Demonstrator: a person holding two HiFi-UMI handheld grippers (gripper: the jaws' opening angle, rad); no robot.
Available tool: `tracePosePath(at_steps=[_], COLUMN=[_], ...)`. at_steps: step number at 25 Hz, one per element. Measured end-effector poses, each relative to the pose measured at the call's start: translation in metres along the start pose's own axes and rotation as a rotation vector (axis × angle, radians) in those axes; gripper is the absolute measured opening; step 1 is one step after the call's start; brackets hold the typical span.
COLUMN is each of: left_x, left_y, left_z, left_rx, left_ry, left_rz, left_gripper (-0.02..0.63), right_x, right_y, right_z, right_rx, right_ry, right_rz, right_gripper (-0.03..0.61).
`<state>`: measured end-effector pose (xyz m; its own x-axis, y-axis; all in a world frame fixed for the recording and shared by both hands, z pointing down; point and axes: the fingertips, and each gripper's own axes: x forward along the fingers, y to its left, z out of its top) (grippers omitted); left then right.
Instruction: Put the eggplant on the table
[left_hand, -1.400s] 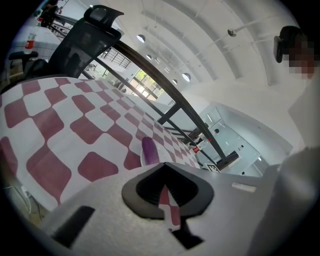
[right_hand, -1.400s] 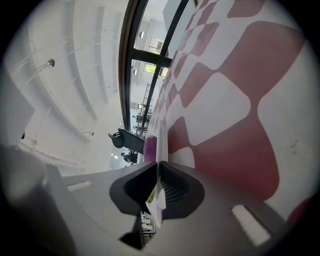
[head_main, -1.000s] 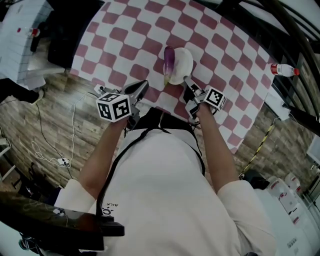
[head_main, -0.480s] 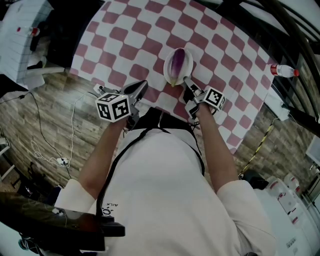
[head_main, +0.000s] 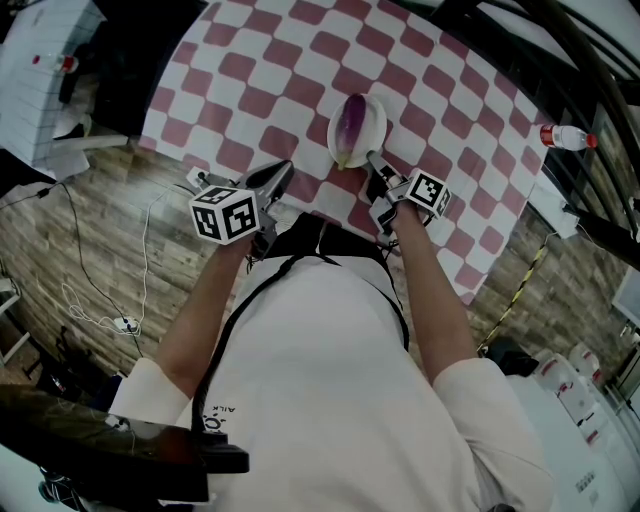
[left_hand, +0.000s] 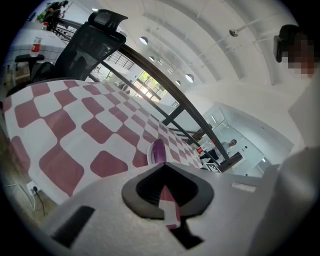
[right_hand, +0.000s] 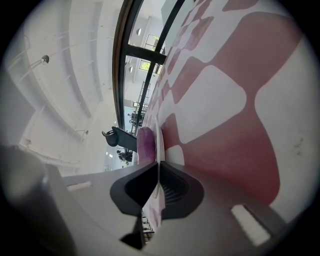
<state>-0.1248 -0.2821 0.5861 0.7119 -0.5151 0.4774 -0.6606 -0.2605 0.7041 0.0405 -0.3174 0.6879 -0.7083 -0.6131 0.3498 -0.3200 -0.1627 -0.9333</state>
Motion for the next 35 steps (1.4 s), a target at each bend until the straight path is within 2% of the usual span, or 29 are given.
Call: tracePosePath(at_steps=[4, 18, 26, 28, 32, 35], left_x=[-0.003, 0.000, -0.004, -0.004, 0.001, 0.005], left_y=[0.001, -0.014, -0.023, -0.028, -0.040, -0.049], left_z=[-0.001, 0.006, 0.010, 0.011, 0.015, 0.015], left_rx=[0.001, 0.043, 0.042, 0.045, 0.058, 0.061], left_ry=[0.001, -0.002, -0.030, -0.036, -0.042, -0.041], left_rz=[-0.003, -0.030, -0.012, -0.009, -0.015, -0.018], left_gripper=[0.006, 0.006, 0.006, 0.006, 0.006, 0.005], right_x=[0.000, 0.000, 0.004, 0.001, -0.008, -0.021], right_y=[-0.002, -0.010, 0.001, 0.002, 0.004, 0.009], right_z=[-0.001, -0.005, -0.007, -0.007, -0.003, 0.000], right_rx=[-0.007, -0.069, -0.128, -0.134, -0.133, -0.156], right_ry=[-0.008, -0.014, 0.026, 0.028, 0.024, 0.016], right_rz=[-0.031, -0.219, -0.236, -0.250, -0.243, -0.231], right_gripper=[0.020, 0.039, 0.172, 0.189, 0.178, 0.137])
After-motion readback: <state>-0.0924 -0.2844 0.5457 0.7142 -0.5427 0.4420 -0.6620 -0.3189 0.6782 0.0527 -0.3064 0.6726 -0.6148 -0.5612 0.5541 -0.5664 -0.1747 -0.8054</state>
